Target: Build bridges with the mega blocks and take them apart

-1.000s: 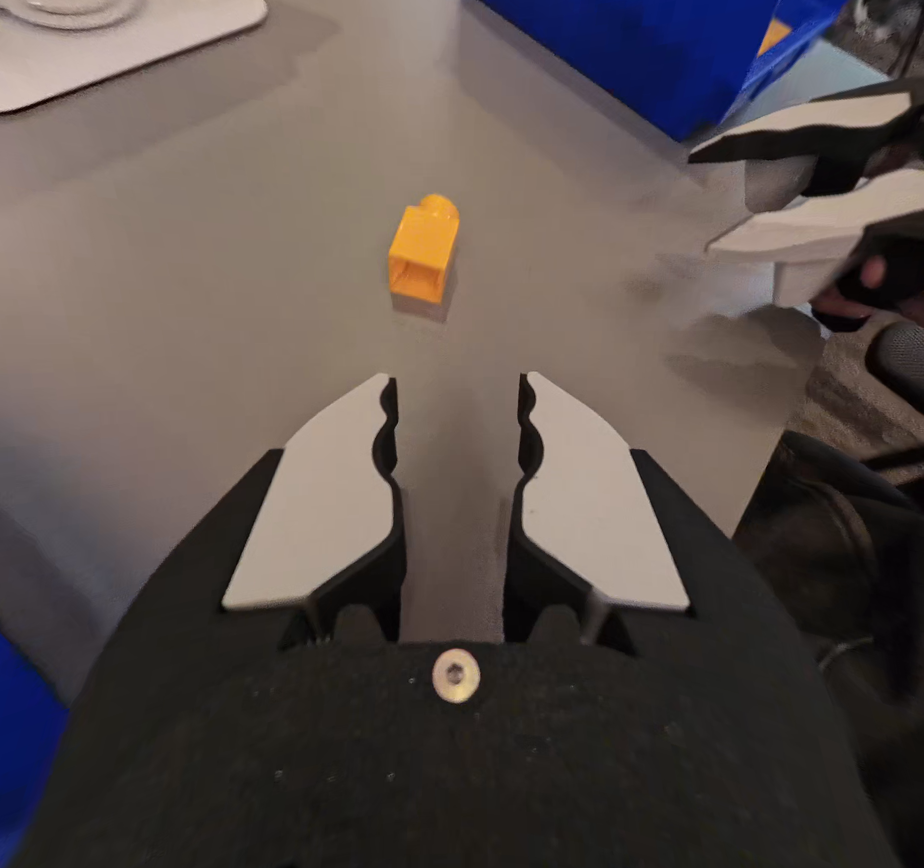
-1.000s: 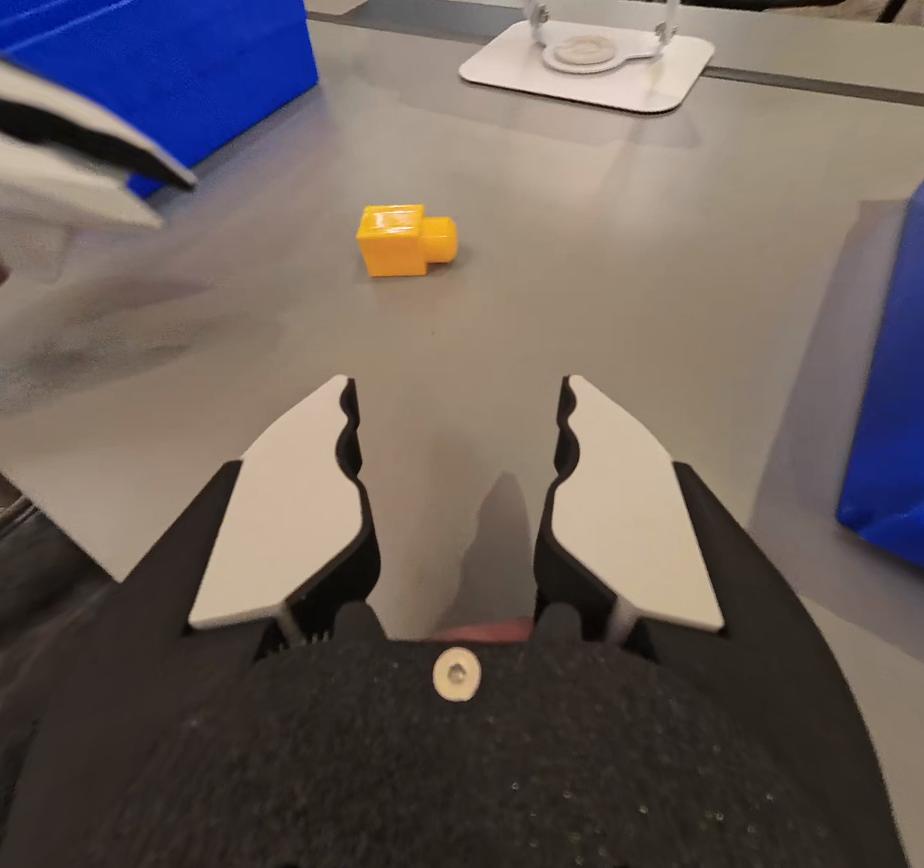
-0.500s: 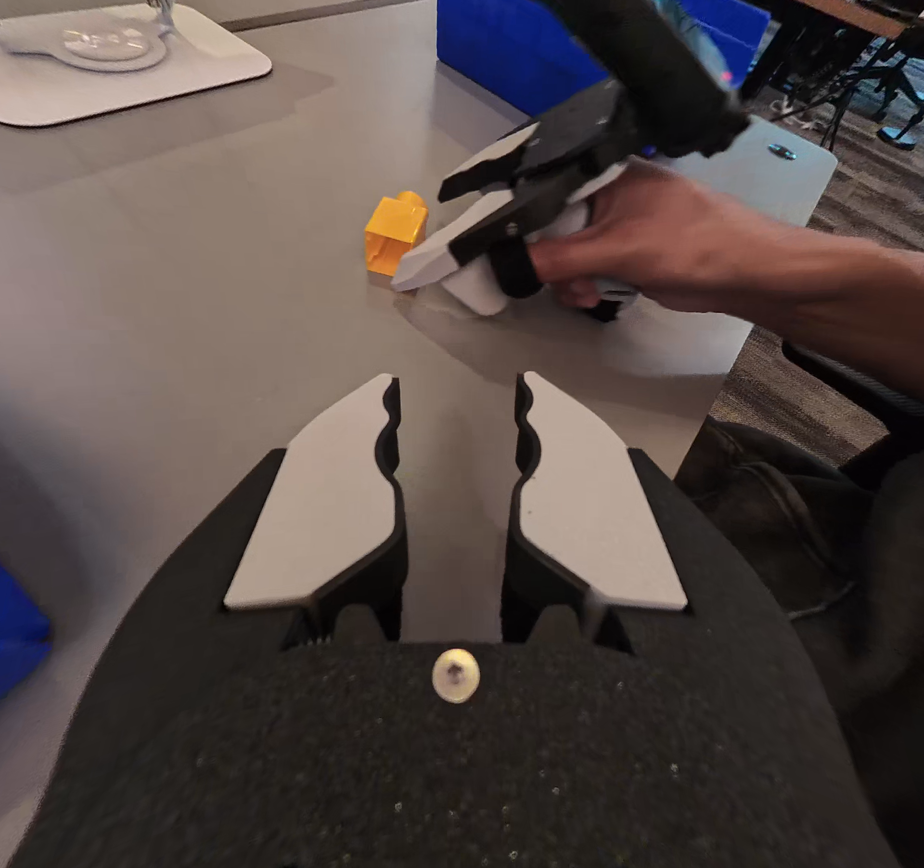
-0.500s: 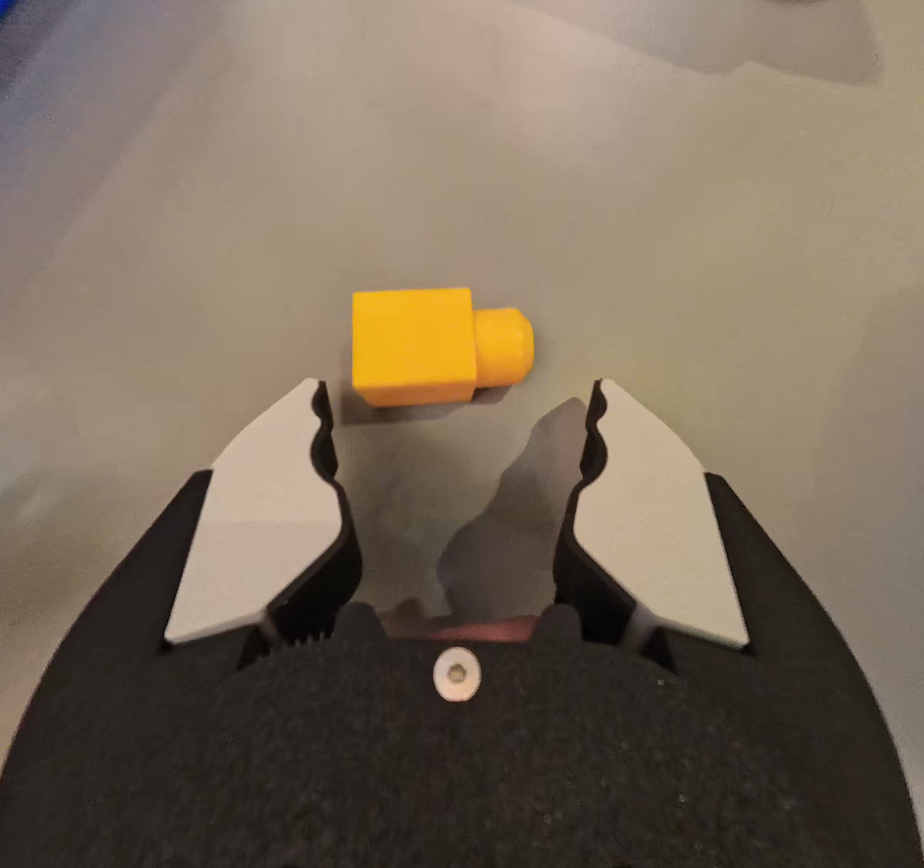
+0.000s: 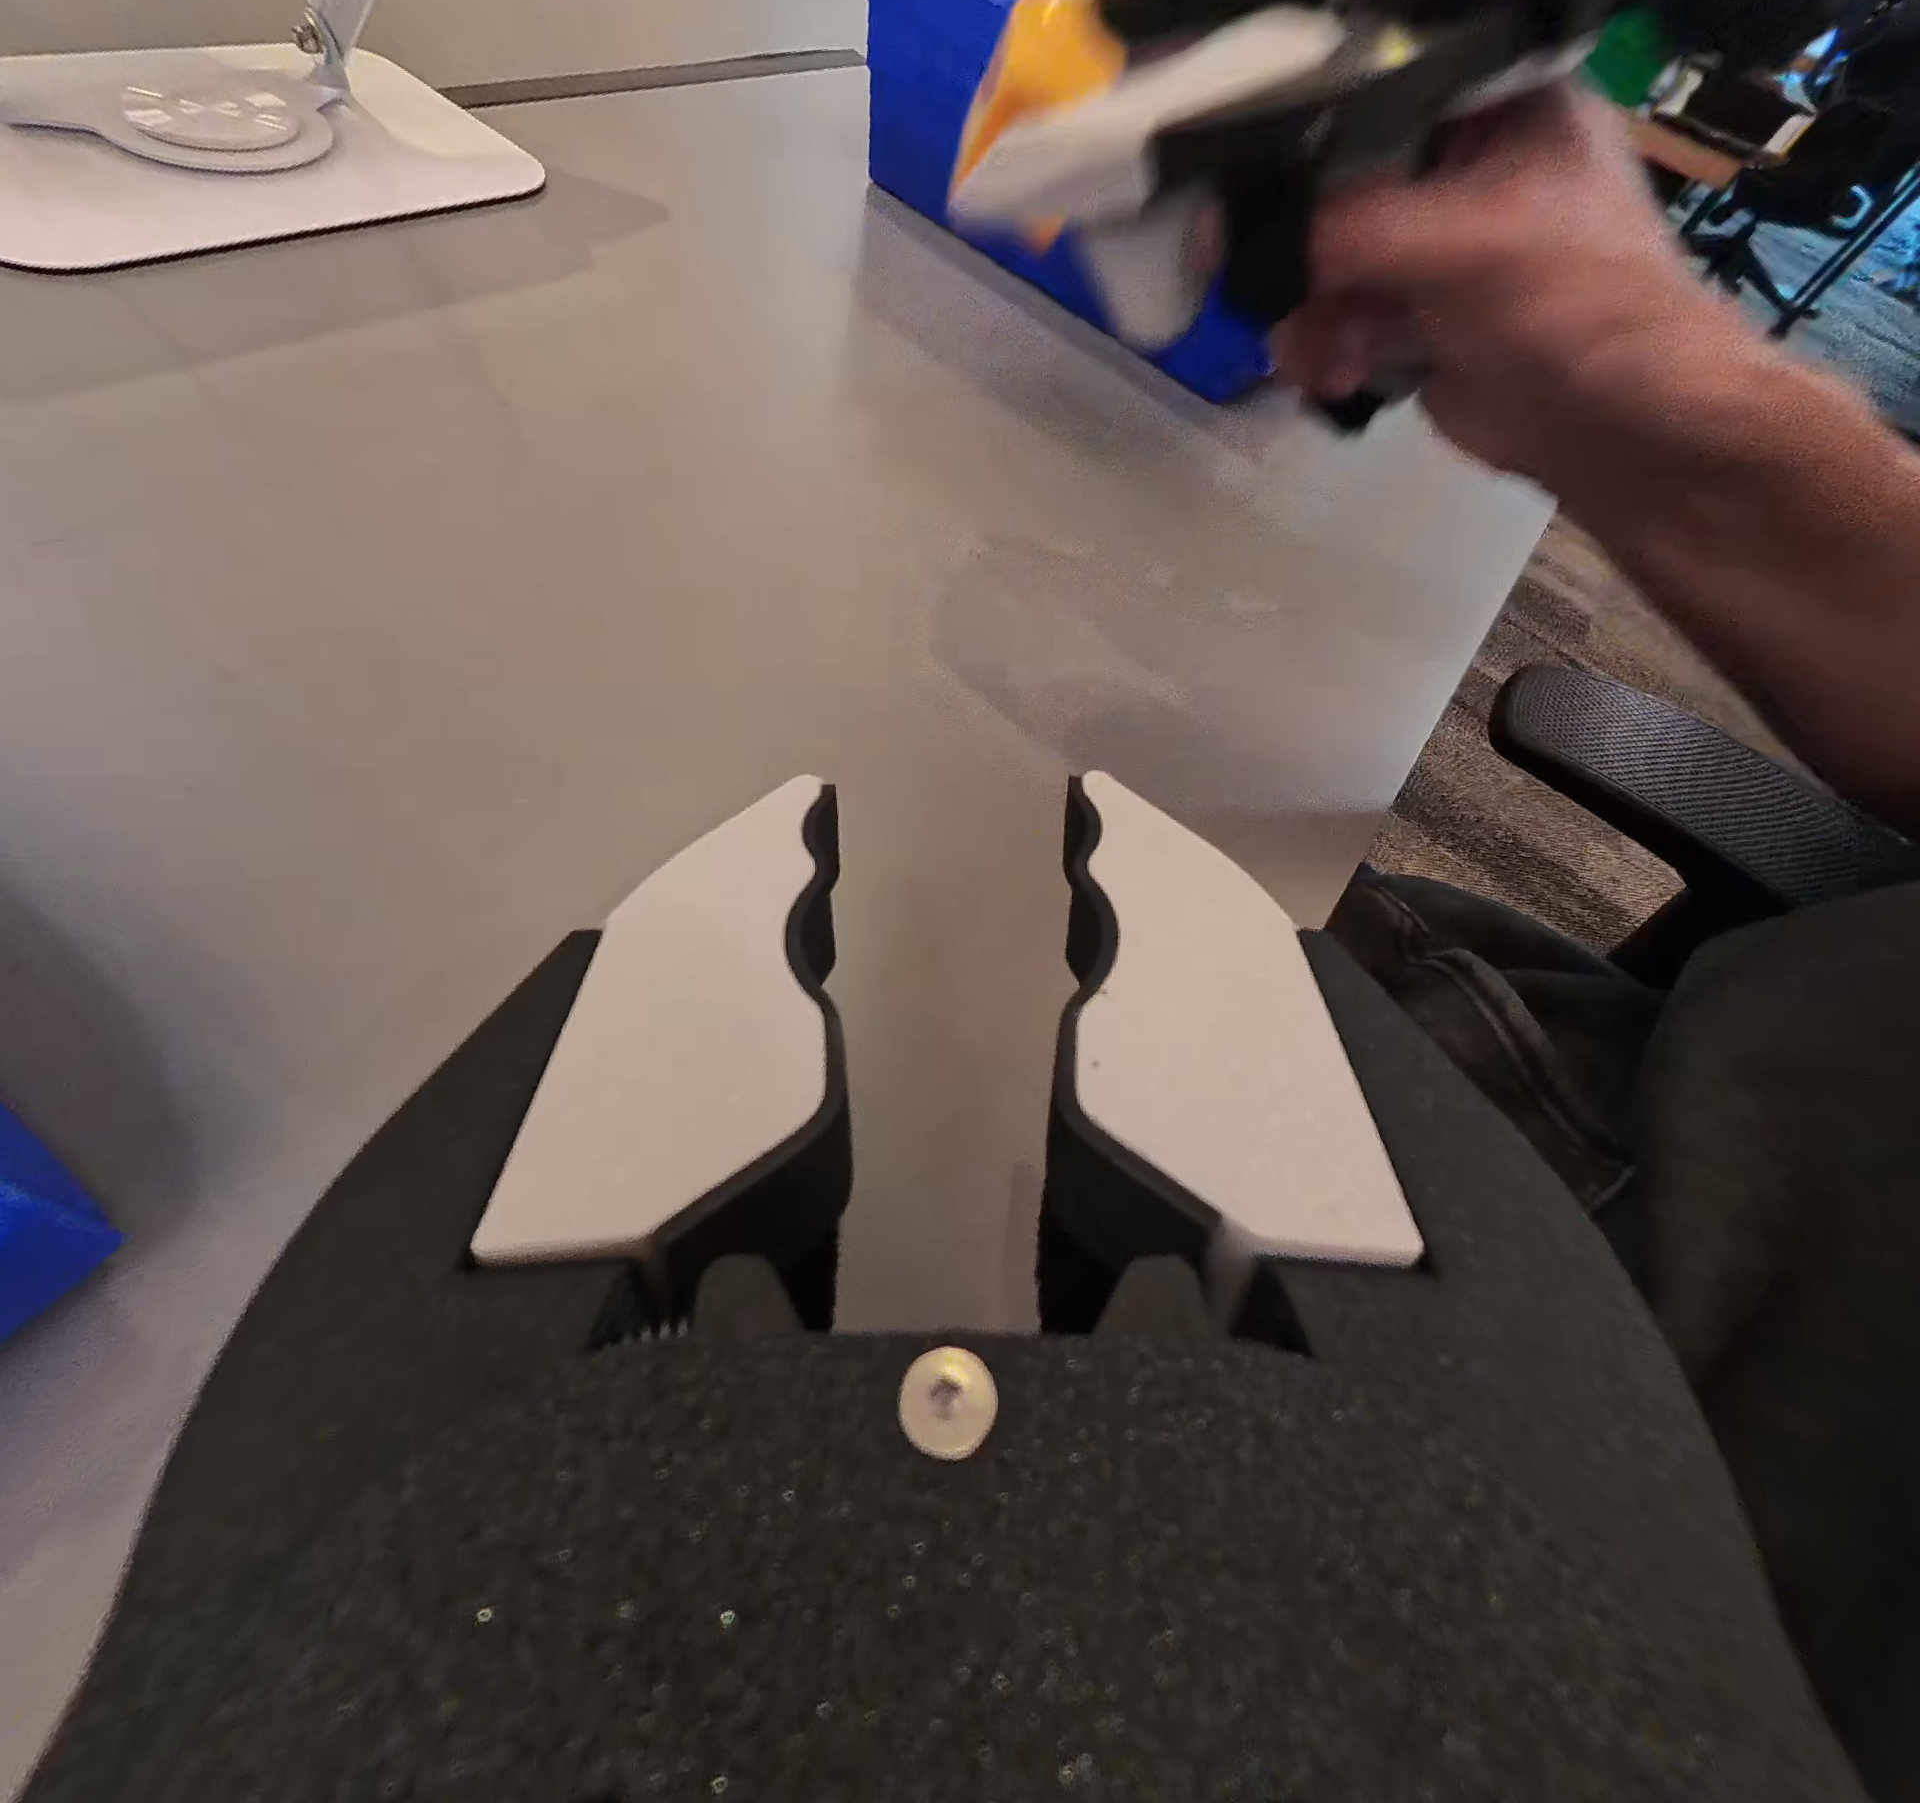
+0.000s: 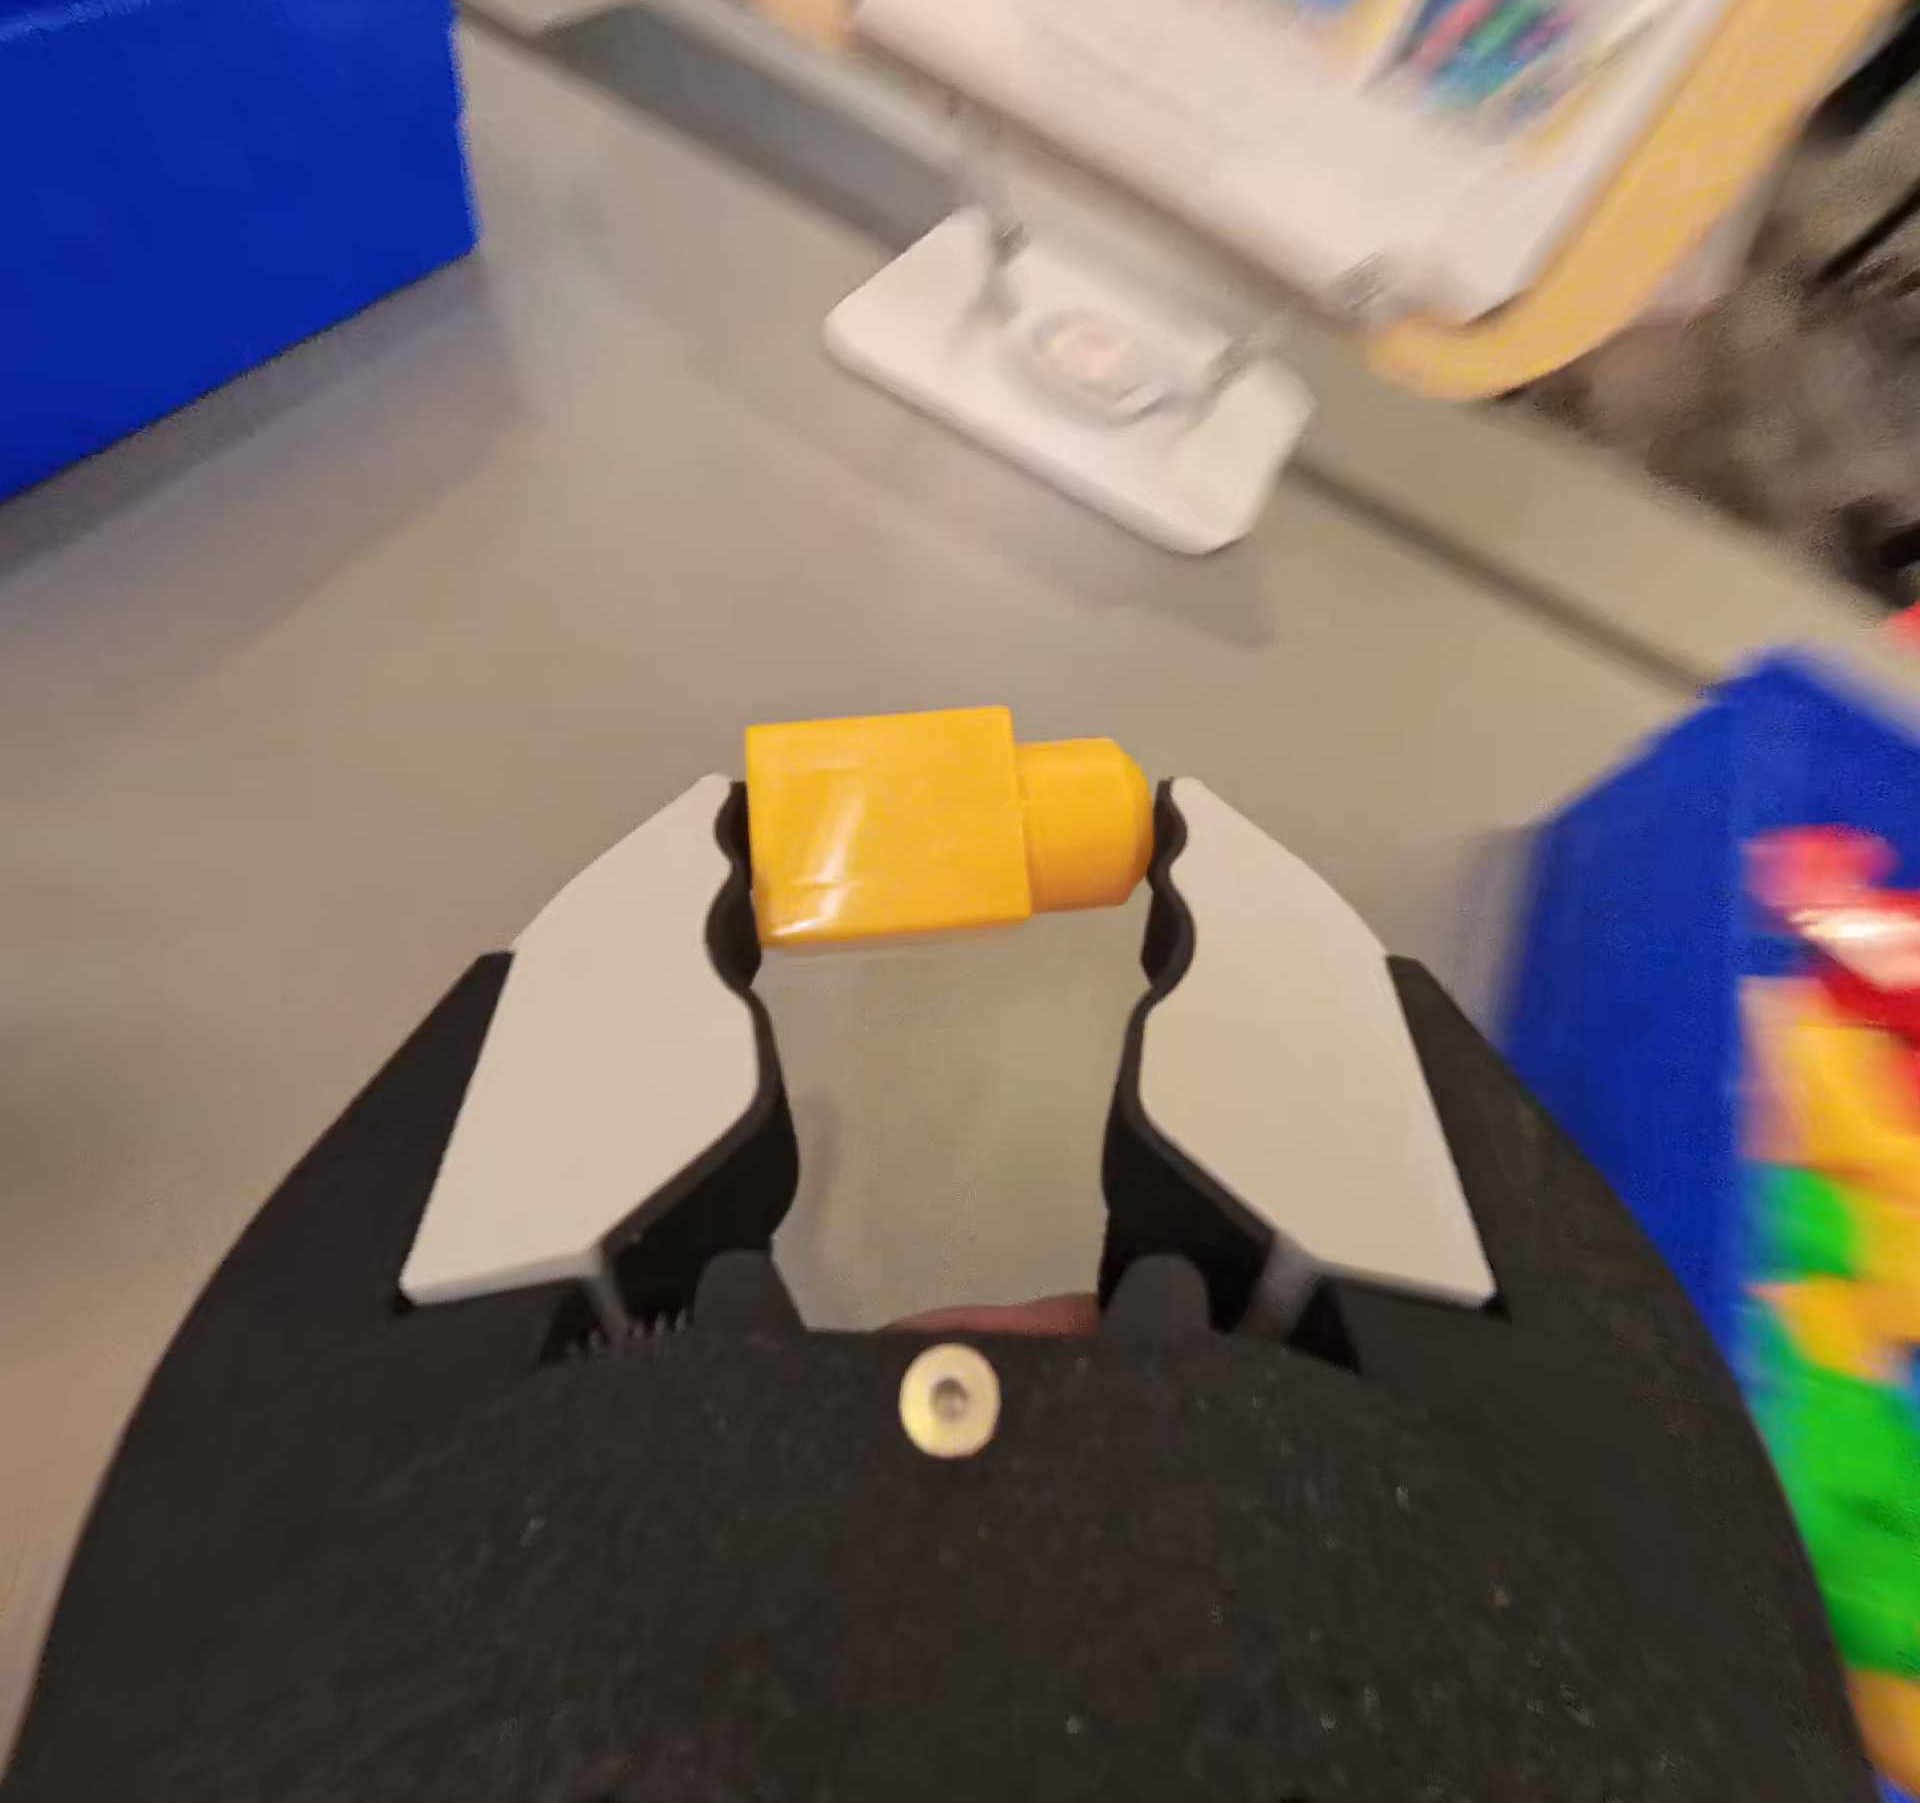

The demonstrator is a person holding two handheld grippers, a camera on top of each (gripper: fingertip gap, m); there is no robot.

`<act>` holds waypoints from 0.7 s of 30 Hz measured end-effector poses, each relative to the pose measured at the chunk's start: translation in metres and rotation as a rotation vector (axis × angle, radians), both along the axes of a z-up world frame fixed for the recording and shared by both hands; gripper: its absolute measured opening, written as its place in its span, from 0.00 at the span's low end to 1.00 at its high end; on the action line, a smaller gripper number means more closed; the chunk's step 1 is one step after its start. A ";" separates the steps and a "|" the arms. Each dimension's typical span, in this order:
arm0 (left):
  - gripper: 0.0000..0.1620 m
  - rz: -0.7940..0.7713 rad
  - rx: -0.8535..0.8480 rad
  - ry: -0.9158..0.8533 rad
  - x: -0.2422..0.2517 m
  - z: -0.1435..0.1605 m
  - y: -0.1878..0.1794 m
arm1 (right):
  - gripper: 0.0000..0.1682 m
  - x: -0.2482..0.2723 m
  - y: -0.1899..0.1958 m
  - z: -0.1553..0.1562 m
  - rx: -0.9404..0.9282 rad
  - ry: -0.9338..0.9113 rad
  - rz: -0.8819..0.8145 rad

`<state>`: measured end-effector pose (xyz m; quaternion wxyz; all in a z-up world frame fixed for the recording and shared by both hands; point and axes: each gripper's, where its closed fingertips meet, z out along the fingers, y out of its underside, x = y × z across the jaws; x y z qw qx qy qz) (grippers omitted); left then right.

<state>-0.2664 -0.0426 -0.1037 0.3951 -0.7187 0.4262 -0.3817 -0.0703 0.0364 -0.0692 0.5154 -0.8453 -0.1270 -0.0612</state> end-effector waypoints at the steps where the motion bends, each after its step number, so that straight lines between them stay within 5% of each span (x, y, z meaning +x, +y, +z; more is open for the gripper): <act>1: 0.25 -0.004 0.001 0.002 0.000 0.000 -0.001 | 0.43 0.022 -0.010 0.028 0.075 -0.055 -0.019; 4: 0.24 -0.020 0.010 0.001 0.004 0.002 -0.005 | 0.43 0.100 -0.044 0.100 0.220 -0.083 -0.140; 7: 0.24 -0.048 0.017 -0.012 0.010 0.006 -0.012 | 0.43 0.189 -0.070 0.127 0.183 -0.099 -0.313; 10: 0.24 -0.061 0.030 0.003 0.015 0.005 -0.014 | 0.43 0.262 -0.083 0.097 -0.029 -0.067 -0.444; 13: 0.23 -0.075 0.007 0.009 0.019 0.003 -0.018 | 0.43 0.300 -0.083 0.036 -0.296 0.097 -0.499; 17: 0.23 -0.099 -0.034 -0.013 0.025 0.005 -0.020 | 0.43 0.315 -0.073 -0.025 -0.502 0.235 -0.567; 21: 0.23 -0.096 -0.028 -0.005 0.027 0.003 -0.016 | 0.43 0.311 -0.071 -0.053 -0.639 0.265 -0.590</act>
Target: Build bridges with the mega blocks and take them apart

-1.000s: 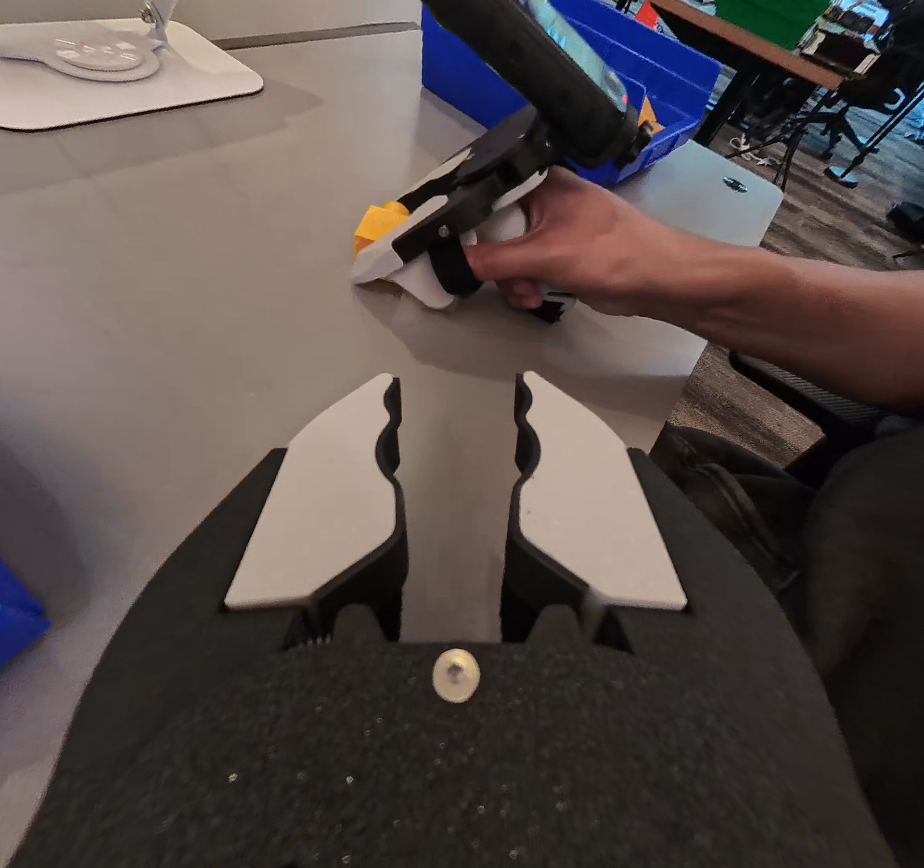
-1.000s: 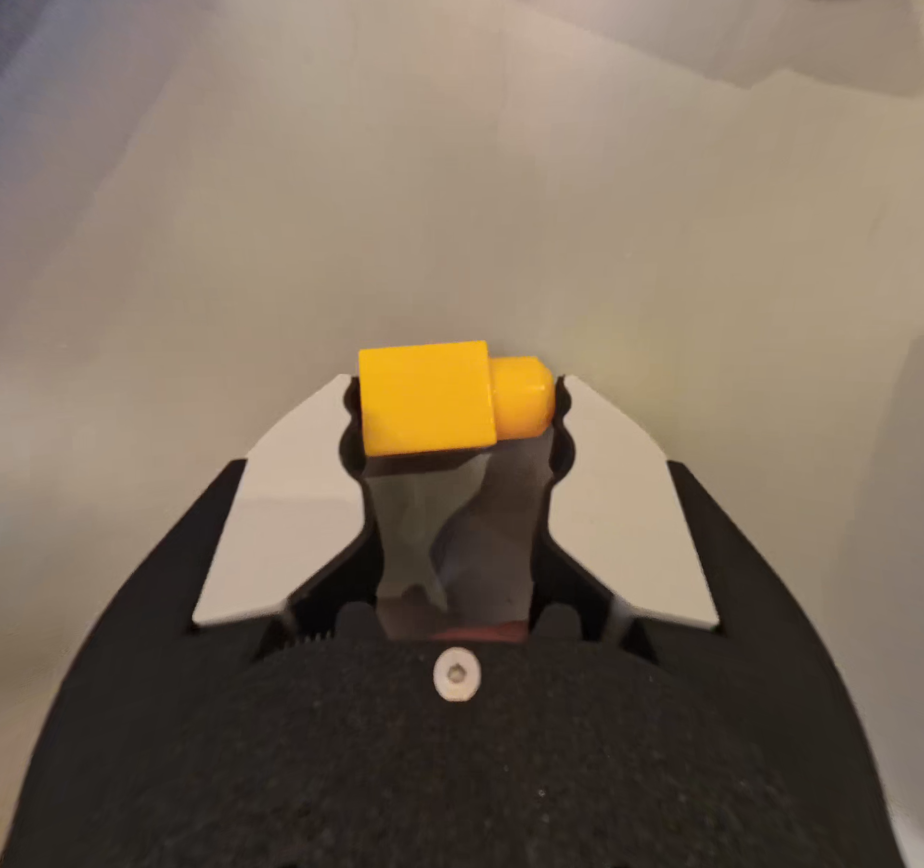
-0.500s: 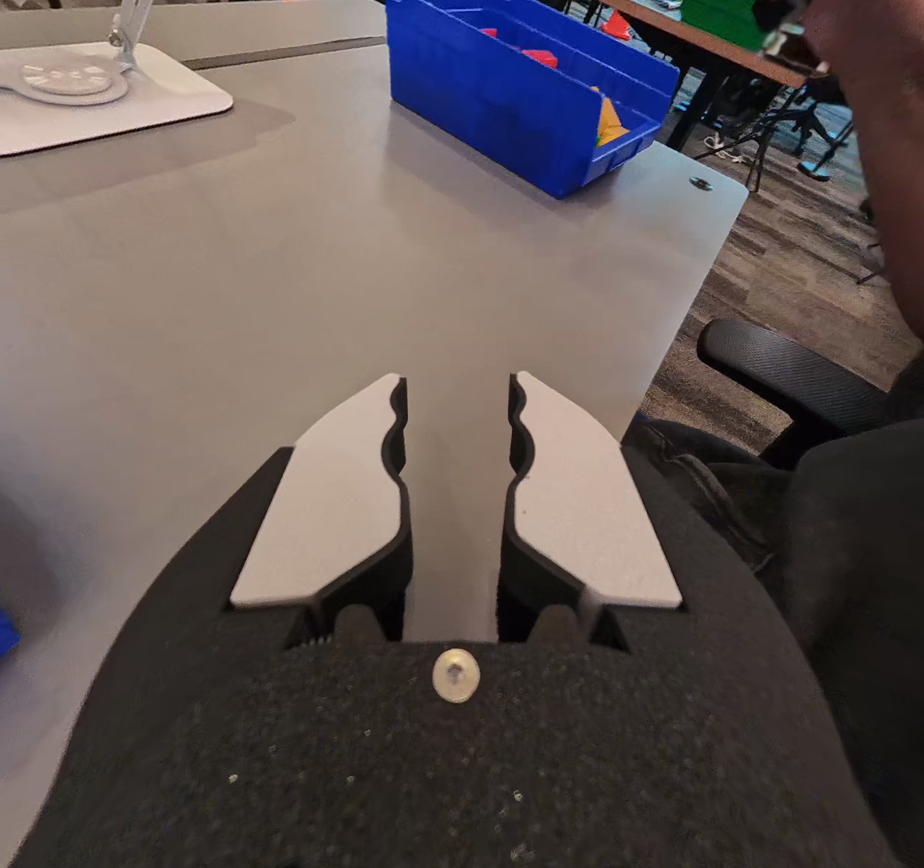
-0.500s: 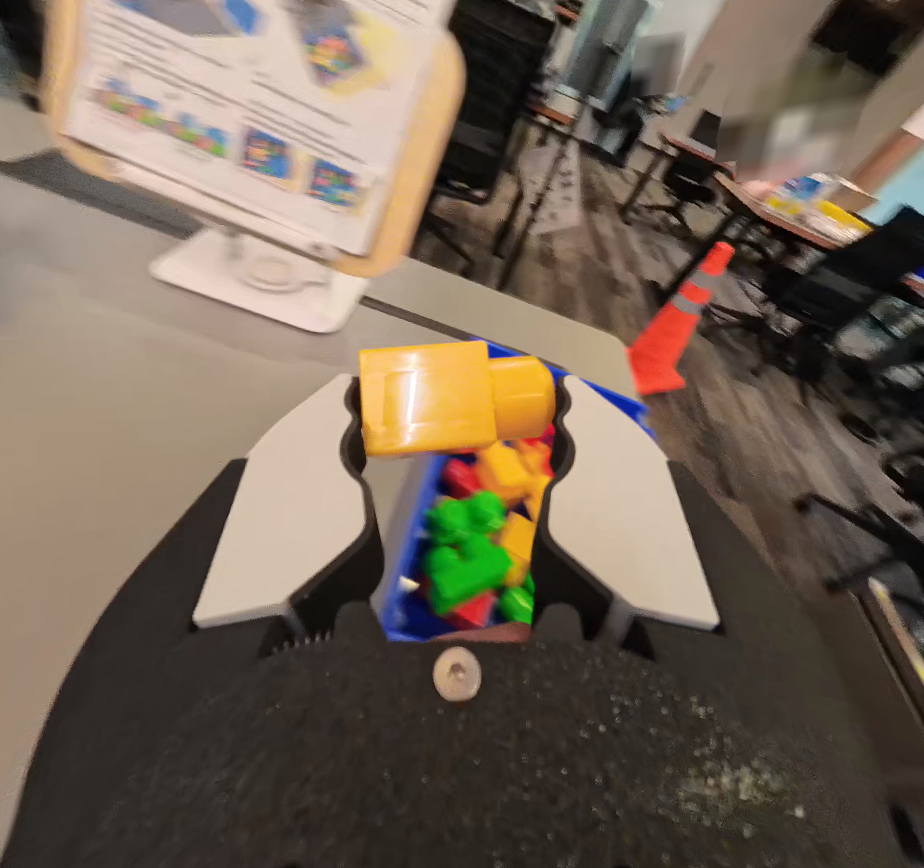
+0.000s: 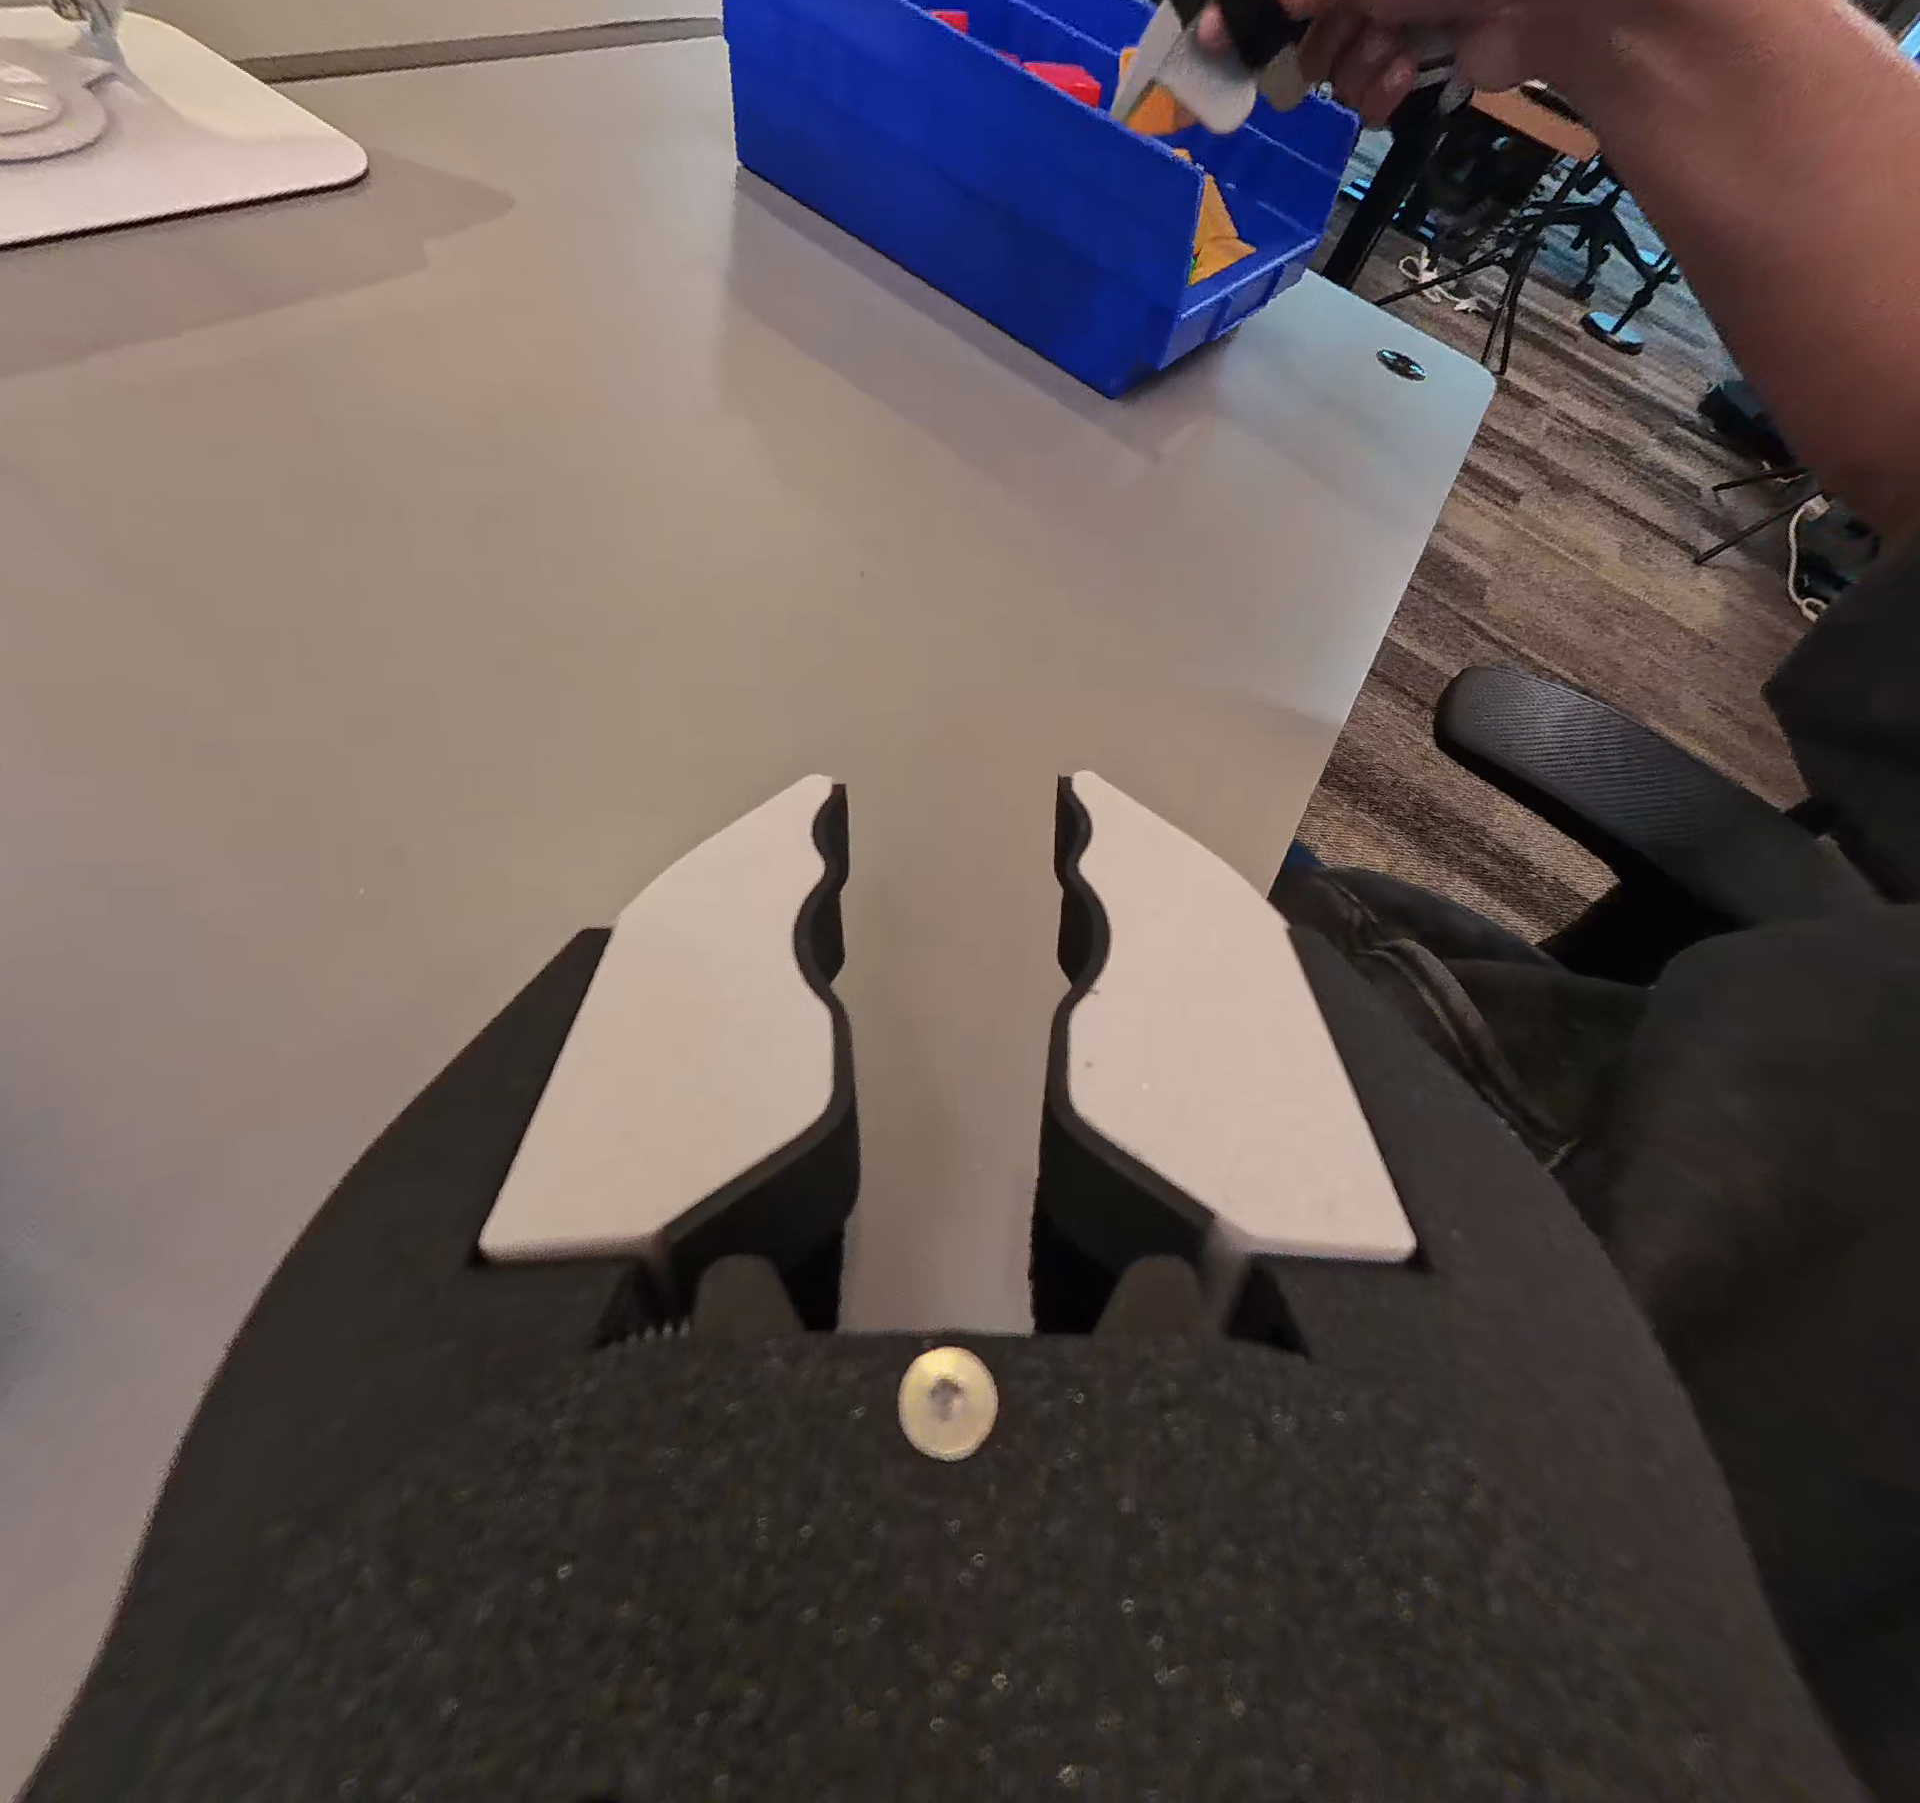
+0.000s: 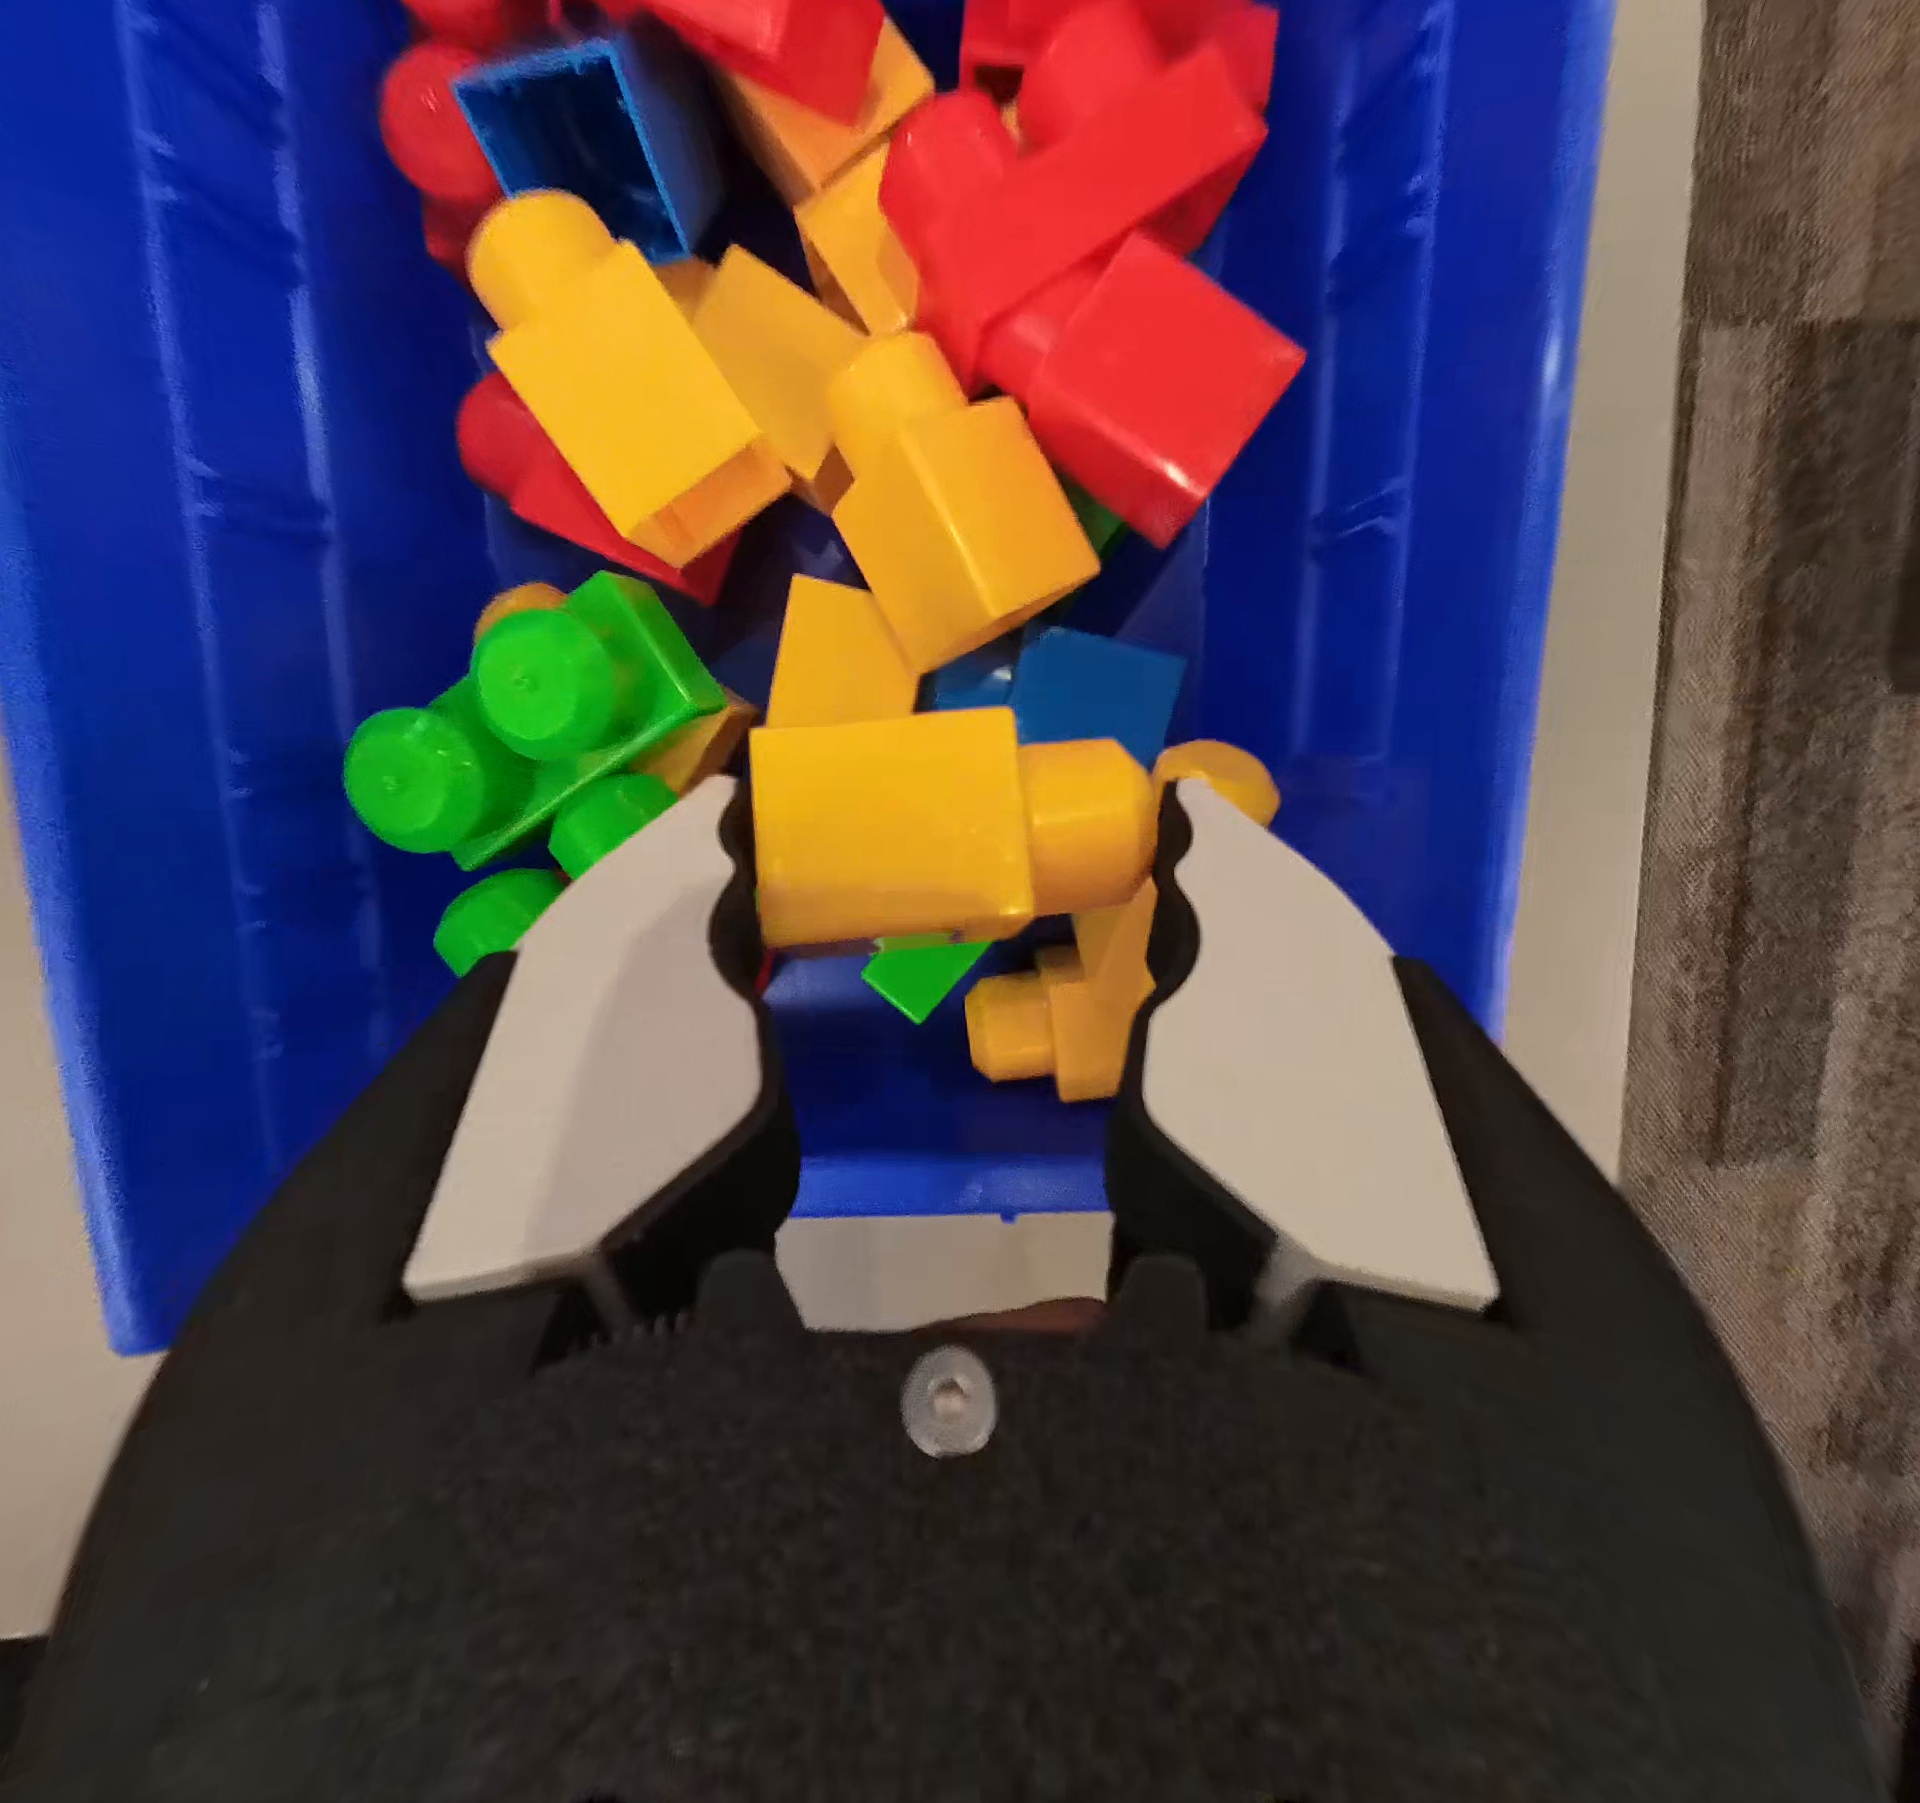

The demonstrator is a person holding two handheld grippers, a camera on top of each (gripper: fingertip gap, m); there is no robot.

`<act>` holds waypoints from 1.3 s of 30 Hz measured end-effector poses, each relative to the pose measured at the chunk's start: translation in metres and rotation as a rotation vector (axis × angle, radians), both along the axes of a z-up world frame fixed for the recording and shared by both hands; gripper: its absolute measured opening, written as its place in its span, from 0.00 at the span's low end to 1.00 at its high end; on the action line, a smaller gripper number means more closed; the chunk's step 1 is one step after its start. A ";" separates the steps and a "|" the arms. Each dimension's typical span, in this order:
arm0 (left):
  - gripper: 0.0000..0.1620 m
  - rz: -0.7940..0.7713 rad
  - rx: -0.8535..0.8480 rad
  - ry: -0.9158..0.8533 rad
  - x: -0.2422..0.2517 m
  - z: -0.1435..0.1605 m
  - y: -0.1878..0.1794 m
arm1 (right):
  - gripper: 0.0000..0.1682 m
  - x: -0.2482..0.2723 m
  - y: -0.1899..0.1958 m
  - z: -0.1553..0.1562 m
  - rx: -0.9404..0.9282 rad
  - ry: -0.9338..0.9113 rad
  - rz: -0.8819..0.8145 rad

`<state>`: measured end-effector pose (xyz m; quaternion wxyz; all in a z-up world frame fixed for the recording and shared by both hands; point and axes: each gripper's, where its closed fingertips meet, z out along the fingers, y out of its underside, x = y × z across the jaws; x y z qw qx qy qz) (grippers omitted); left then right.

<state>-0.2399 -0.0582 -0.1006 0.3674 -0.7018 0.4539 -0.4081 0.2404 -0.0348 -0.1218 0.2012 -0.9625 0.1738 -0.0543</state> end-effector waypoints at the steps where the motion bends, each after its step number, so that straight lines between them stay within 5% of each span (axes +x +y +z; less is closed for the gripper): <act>1: 0.23 -0.006 -0.006 0.000 0.001 -0.001 0.000 | 0.43 0.000 -0.004 -0.005 -0.047 -0.007 0.000; 8: 0.23 -0.023 -0.031 0.026 0.001 -0.012 0.002 | 0.51 -0.001 -0.012 -0.008 -0.095 -0.046 0.047; 12: 0.23 0.004 -0.016 0.021 -0.003 -0.011 0.008 | 0.47 -0.039 0.010 0.073 0.301 -0.116 0.156; 16: 0.23 0.069 0.025 -0.008 -0.008 -0.005 0.024 | 0.43 -0.194 0.009 0.127 0.832 0.064 0.549; 20: 0.23 0.192 0.045 -0.071 -0.016 0.003 0.044 | 0.45 -0.311 -0.015 0.075 0.996 0.203 0.743; 25: 0.24 0.423 0.073 -0.160 -0.040 0.008 0.057 | 0.42 -0.336 -0.027 0.017 0.977 0.127 0.645; 39: 0.31 0.578 0.227 -0.087 -0.053 -0.007 0.042 | 0.36 -0.326 -0.041 0.017 0.981 0.180 0.576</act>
